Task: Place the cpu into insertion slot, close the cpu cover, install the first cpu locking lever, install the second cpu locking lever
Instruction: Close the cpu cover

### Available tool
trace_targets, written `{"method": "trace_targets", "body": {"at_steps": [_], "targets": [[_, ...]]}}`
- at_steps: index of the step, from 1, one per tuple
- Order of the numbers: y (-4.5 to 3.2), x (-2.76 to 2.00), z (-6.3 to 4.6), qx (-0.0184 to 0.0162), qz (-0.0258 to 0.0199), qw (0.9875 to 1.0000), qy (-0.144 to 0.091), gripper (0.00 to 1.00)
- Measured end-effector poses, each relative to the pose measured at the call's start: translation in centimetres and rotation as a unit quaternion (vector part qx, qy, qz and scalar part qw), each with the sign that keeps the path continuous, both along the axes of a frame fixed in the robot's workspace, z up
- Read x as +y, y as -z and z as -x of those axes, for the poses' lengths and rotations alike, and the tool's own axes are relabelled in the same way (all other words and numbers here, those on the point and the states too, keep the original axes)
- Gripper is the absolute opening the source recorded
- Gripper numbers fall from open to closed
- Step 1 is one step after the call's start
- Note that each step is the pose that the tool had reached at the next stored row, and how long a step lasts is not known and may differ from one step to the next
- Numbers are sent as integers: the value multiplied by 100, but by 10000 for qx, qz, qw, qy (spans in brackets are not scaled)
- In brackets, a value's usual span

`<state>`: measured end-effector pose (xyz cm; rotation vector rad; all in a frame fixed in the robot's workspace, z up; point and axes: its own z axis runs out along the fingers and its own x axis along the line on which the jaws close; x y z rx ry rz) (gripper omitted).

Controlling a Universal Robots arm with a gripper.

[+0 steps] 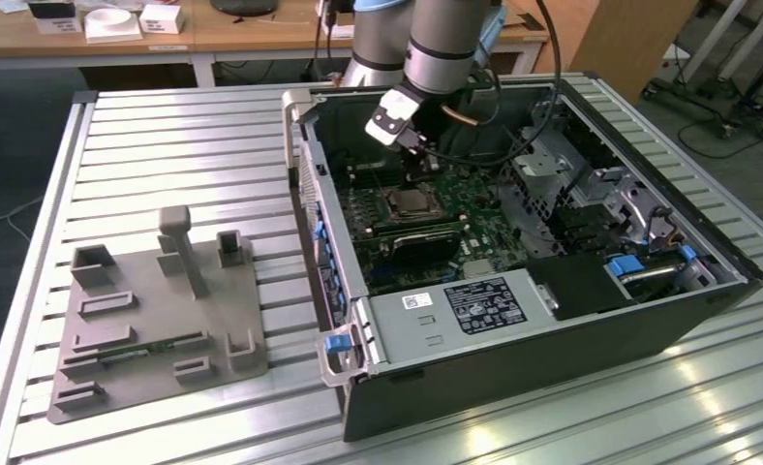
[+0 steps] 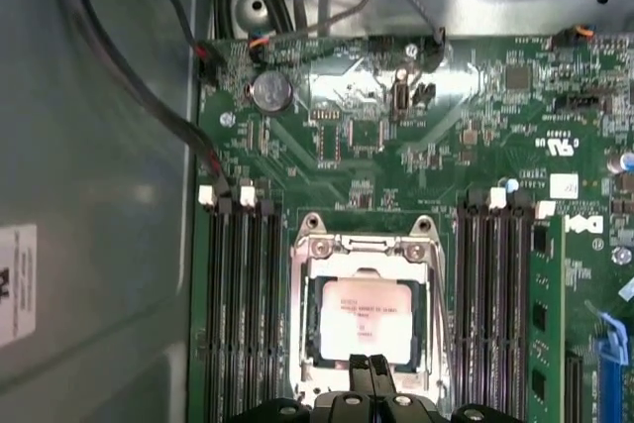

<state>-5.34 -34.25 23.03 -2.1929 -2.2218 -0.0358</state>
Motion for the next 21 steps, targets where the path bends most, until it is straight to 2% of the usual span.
{"method": "trace_targets", "body": {"at_steps": [7, 13, 21], "targets": [[75, 0, 101, 0, 0, 10000, 0, 10], [183, 0, 117, 0, 0, 10000, 0, 10], [269, 0, 132, 0, -10, 10000, -9, 10]]}}
